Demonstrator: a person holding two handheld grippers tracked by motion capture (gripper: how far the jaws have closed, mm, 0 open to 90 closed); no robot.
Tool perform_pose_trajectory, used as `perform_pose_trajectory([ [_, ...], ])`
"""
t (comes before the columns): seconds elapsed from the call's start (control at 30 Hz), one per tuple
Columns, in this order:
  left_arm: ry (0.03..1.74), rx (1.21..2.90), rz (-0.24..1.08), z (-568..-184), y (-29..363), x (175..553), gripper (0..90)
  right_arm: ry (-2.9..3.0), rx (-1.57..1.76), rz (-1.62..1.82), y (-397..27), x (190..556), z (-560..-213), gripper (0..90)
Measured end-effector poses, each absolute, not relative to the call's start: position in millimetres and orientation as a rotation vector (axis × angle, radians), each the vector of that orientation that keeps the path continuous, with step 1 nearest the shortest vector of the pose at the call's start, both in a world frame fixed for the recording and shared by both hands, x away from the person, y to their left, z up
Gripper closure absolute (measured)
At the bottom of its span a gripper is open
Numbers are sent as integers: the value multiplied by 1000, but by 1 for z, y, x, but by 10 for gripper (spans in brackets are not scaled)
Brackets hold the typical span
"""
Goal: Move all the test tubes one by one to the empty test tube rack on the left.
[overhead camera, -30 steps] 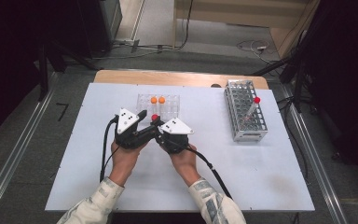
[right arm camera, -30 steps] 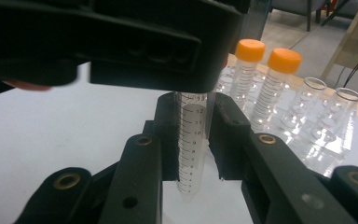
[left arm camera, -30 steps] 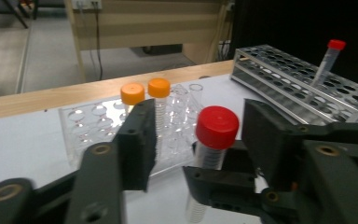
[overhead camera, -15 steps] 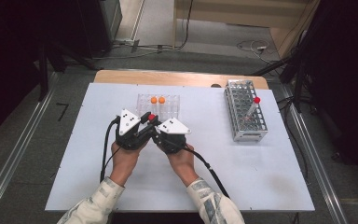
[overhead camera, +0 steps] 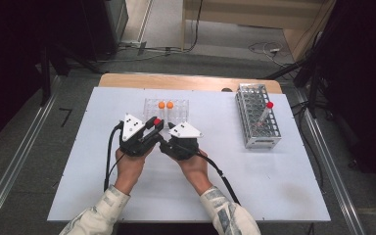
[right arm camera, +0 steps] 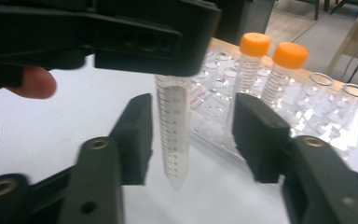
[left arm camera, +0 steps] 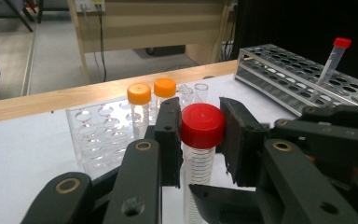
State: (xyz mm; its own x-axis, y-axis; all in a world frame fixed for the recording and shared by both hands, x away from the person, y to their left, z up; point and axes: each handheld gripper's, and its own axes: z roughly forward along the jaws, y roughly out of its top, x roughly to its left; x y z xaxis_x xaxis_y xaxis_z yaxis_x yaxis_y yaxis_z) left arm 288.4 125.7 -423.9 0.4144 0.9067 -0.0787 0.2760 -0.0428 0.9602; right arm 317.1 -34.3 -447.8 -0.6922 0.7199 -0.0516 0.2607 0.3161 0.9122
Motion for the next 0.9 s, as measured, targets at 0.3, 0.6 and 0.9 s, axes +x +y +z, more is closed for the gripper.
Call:
perform_pose_trajectory([
  [0.3, 1088, 1556, 719, -423, 129, 288, 698, 2143, 918, 1292, -54, 321, -441, 252],
  [0.6, 1097, 1544, 720, -422, 132, 288, 698, 2138, 1021, 1235, -86, 328, -445, 148],
  [0.9, 1100, 1538, 724, -421, 131, 288, 698, 2120, 1066, 1190, -123, 331, -455, 118],
])
